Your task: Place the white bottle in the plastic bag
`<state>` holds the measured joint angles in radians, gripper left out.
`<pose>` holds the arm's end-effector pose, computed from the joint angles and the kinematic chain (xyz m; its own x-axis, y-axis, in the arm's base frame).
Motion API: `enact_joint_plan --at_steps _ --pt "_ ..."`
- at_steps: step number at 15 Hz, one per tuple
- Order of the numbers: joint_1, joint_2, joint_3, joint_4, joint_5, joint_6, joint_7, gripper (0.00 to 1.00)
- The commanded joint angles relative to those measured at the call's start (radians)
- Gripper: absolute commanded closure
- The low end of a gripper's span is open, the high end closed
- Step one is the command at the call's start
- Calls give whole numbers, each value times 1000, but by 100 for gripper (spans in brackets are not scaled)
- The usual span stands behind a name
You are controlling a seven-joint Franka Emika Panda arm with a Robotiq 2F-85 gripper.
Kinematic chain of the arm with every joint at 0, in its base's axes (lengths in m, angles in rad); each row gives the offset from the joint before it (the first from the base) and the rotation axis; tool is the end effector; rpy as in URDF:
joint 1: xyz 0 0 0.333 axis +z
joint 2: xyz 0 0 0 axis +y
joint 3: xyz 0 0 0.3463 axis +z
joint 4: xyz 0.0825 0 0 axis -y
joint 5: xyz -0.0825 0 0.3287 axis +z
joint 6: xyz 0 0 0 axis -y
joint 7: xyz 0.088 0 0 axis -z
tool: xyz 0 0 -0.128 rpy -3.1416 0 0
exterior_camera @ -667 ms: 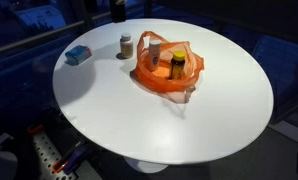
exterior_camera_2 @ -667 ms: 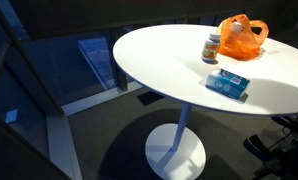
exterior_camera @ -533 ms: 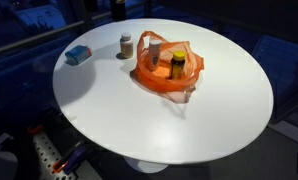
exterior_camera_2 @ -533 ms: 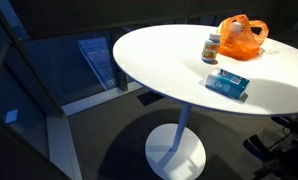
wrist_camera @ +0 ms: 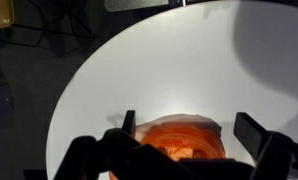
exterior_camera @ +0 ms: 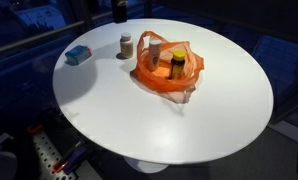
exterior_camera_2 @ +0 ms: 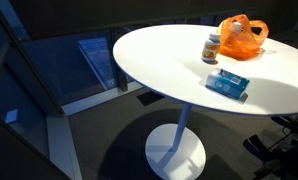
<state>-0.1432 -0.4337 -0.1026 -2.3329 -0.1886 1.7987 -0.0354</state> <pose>0.3268 -0.1071 0.5179 0.9823 -0.1524 -0.1089 -0.1378 -0.9817 0.1311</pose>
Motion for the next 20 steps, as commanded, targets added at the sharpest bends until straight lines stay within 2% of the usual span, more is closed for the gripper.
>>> enact_joint_plan --at_steps 1,9,15,20 --pt "22 56 25 42 8 0 51 0" --pt "104 169 95 78 76 37 141 0" --pt "156 297 143 112 149 182 206 0" --pt "184 423 168 170 143 354 255 0"
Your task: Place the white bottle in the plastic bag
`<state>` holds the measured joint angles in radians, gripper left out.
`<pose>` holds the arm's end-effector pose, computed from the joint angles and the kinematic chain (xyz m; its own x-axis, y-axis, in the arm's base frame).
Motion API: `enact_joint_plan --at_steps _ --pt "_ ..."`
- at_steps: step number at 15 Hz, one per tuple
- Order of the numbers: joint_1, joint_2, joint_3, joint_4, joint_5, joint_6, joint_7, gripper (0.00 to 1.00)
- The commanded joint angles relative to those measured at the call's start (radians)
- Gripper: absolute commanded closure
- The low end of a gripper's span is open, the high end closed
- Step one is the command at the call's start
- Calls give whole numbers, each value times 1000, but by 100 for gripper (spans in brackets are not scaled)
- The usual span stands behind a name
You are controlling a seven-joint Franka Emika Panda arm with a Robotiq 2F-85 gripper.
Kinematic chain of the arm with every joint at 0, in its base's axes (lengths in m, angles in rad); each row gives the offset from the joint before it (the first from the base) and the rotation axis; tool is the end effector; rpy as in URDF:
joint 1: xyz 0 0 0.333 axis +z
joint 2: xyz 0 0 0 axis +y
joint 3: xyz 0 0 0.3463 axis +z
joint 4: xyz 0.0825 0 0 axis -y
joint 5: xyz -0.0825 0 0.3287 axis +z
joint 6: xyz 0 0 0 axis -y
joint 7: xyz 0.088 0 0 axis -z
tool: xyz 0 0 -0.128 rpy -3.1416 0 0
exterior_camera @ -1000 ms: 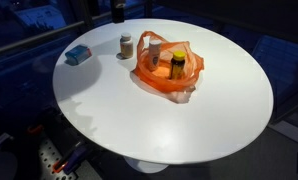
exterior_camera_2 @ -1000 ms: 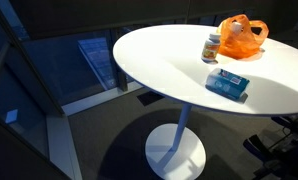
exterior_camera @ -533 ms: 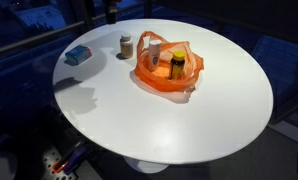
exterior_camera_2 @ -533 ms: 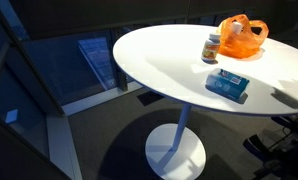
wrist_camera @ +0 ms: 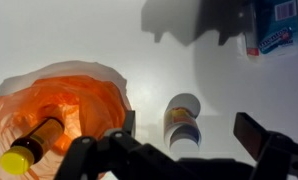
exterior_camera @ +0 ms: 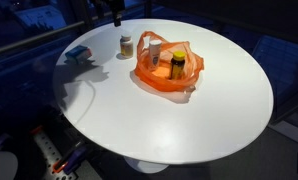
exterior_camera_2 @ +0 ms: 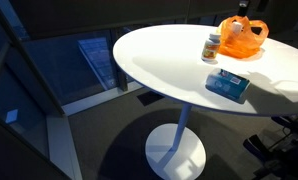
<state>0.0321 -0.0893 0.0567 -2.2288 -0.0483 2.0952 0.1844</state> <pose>0.4534 0.0376 0.4460 0.9968 -0.0717 -0.0359 -0.0697 -0.9961 0.0532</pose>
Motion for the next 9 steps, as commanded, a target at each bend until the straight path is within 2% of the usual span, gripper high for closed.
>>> enact_joint_plan --at_steps 1,5,9 --pt "13 109 10 83 1 85 44 0" --pt "26 214 6 150 -25 173 78 0" --pt "37 305 -7 222 -31 189 99 0"
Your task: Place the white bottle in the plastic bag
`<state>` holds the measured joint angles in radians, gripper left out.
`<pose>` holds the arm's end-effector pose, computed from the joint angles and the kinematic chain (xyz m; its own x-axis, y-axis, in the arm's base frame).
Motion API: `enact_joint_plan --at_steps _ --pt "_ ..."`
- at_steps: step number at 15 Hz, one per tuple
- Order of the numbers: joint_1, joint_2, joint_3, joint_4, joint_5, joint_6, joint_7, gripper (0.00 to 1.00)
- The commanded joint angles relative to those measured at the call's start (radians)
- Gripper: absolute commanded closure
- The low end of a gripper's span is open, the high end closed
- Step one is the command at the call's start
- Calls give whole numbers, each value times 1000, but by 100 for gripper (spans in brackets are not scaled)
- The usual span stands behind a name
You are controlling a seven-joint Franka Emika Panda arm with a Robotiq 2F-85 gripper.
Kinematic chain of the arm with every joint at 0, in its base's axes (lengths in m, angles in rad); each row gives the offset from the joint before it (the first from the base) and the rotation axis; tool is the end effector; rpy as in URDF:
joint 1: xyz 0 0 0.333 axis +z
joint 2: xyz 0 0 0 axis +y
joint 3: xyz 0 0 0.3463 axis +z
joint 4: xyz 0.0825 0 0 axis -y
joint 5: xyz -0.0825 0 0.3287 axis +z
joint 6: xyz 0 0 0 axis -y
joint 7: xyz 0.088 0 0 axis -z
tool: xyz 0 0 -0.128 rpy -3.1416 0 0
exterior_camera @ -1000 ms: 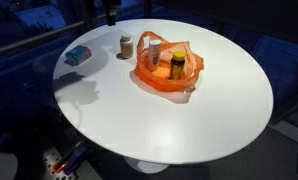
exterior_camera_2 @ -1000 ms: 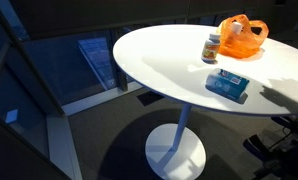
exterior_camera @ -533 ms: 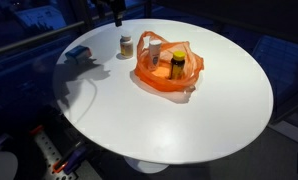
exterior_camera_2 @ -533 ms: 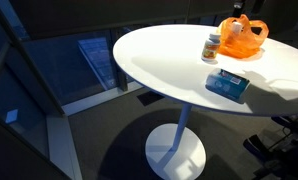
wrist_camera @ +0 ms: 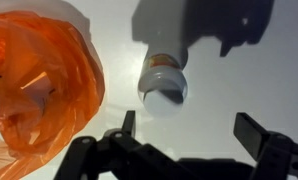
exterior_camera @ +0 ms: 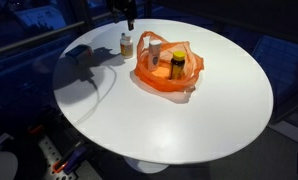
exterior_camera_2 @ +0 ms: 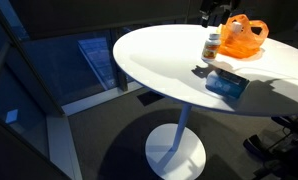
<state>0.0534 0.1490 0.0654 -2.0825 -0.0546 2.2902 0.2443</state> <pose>0.5351 0.0607 0.4042 0.9937 -0.0908 0.0649 -0.0922 -0.9956 0.0183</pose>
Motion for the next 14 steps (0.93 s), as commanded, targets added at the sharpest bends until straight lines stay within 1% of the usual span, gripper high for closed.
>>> enact_joint_plan --at_steps 1,4,12,13,14 --pt "18 84 -19 91 -26 -9 41 0" --pt "24 116 -32 124 -33 -32 48 0" --pt "20 112 -46 116 -20 -105 23 0" --pt "21 112 -46 114 -22 -111 24 10" --pt "21 112 -45 114 -21 -119 25 13"
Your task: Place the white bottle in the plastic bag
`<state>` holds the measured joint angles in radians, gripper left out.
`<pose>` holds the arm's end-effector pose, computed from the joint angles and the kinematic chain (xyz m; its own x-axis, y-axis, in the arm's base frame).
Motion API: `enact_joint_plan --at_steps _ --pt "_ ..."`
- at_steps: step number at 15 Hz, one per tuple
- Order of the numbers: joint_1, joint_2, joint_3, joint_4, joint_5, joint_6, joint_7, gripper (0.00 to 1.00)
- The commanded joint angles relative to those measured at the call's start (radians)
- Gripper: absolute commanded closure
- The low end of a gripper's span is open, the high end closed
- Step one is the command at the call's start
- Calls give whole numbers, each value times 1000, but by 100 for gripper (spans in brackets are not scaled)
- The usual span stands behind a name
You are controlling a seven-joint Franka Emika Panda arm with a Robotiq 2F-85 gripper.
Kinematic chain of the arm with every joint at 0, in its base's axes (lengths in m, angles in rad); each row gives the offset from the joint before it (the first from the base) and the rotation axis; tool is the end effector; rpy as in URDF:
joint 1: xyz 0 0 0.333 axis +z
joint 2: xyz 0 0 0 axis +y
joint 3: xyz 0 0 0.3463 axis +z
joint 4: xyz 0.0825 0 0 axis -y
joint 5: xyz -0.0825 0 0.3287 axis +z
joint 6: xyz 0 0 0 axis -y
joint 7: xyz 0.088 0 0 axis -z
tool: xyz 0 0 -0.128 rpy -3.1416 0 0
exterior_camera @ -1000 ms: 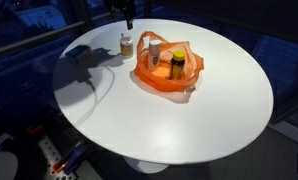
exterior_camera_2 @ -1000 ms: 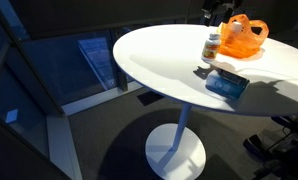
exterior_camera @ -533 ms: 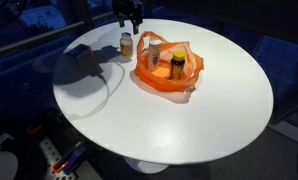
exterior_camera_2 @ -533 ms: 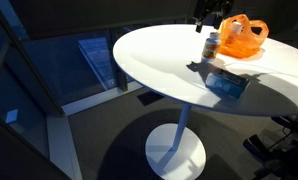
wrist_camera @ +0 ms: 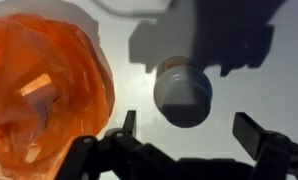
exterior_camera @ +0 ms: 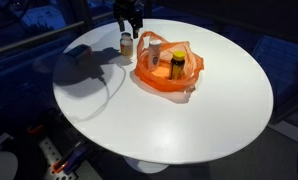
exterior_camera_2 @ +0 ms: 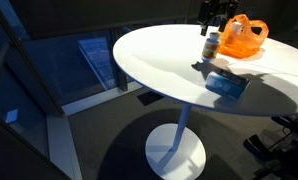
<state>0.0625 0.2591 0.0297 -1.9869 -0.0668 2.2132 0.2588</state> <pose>0.5584 0.0474 0.3748 0.9917 -0.1267 -0.0209 -0.1255 -0.9907 0.0516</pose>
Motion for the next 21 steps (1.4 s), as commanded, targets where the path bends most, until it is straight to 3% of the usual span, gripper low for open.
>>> enact_joint_plan --at_steps 1,3,8,14,21 --pt "13 2 -9 18 -11 -48 11 34" --pt "15 2 -9 18 -14 -55 14 39" --pt "17 -11 -10 20 -16 -67 10 80" --pt "-11 -88 -23 30 8 -156 -31 81" --pt "-78 -177 -72 124 18 -283 -58 81"
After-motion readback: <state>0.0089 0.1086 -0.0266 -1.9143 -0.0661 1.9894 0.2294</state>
